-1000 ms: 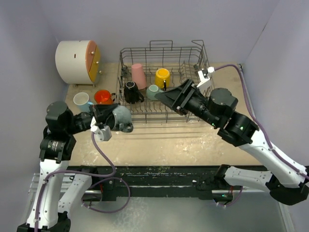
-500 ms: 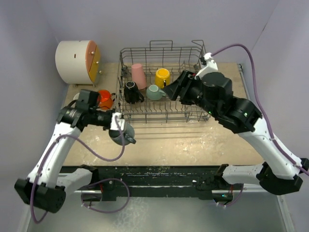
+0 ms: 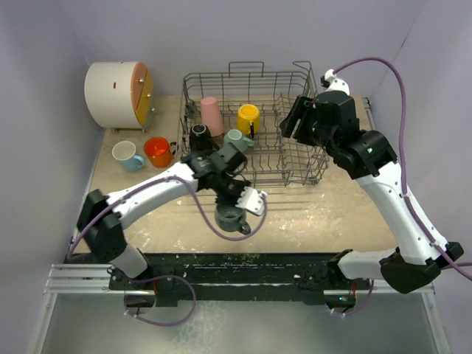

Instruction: Unload the cups from the dish rack

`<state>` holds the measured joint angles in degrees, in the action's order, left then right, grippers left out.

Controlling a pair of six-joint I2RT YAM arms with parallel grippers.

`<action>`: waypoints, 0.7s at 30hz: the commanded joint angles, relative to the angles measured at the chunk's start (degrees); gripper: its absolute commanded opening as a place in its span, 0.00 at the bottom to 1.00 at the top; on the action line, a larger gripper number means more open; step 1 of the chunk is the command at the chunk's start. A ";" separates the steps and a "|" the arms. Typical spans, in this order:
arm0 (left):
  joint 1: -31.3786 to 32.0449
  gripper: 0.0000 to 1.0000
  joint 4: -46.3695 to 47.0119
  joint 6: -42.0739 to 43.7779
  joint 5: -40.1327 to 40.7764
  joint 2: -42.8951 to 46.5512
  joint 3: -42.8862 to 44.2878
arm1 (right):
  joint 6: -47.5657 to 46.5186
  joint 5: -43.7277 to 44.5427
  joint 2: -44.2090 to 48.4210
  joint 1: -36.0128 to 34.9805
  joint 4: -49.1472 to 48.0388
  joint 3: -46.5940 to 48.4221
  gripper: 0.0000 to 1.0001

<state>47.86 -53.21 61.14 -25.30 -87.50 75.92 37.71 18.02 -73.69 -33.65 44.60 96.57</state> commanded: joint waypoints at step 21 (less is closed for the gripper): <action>13.39 0.00 23.61 -7.50 1.32 -33.78 26.50 | -5.56 -4.90 -2.63 10.74 -3.26 1.61 0.71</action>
<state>61.08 -34.70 54.57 -20.23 -120.90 97.23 33.65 13.98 -76.58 -23.46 43.72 98.13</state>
